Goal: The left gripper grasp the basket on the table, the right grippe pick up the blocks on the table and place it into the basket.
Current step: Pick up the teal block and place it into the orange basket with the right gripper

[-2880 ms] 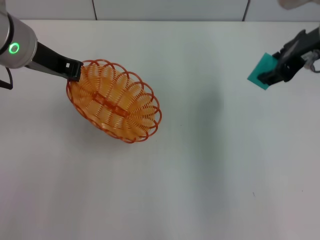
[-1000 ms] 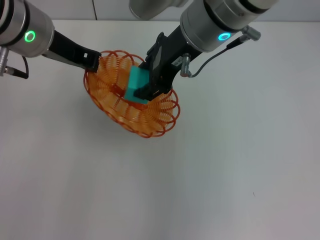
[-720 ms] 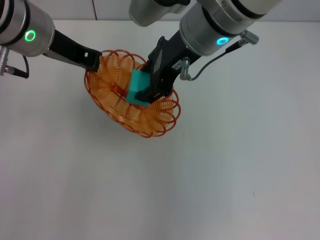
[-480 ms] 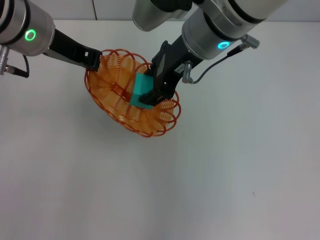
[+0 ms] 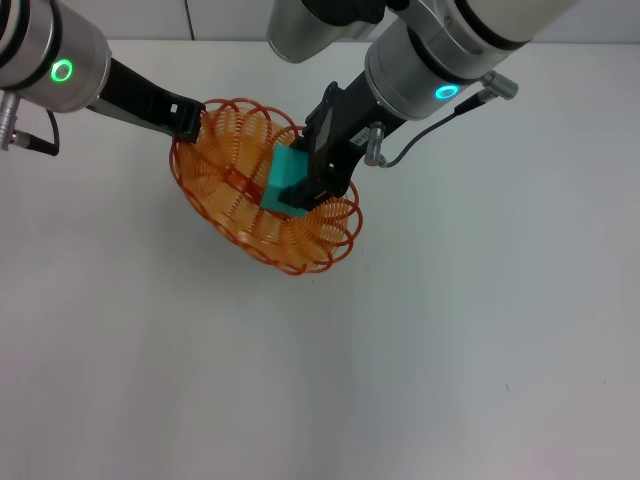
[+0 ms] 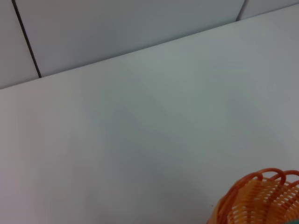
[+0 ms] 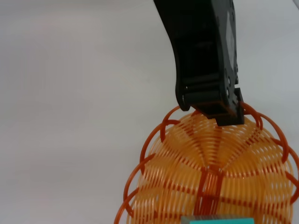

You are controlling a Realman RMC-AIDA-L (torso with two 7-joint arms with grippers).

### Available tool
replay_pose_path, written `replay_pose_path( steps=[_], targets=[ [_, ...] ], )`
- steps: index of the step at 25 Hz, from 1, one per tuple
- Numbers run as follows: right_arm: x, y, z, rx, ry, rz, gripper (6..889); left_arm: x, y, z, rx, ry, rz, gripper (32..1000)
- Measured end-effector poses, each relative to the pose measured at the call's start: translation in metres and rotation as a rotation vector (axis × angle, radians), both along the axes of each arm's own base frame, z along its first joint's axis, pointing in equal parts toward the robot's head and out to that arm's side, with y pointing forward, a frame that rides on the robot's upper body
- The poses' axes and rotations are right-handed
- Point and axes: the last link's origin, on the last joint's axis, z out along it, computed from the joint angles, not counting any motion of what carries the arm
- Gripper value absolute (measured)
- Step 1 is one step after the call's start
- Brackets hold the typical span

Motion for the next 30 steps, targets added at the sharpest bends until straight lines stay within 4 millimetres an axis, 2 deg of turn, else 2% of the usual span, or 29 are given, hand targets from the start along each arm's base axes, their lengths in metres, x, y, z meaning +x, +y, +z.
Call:
replay_pose_path(
  steps=[11,24,30],
  targets=[
    [0.0023,0.0005,-0.0007,0.002,-0.002,-0.013,521,0.0,0.0,0.0,0.0,0.0,0.0,84],
    [0.0021,0.0016,-0.0006,0.011,0.006,-0.013,585,0.0005,0.0002,0.0,0.0,0.0,-0.001,84],
    [0.002,0.0014,-0.0004,0.012,0.008,-0.012,811,0.0006,0.0002,0.0,0.0,0.0,-0.002,84]
  ],
)
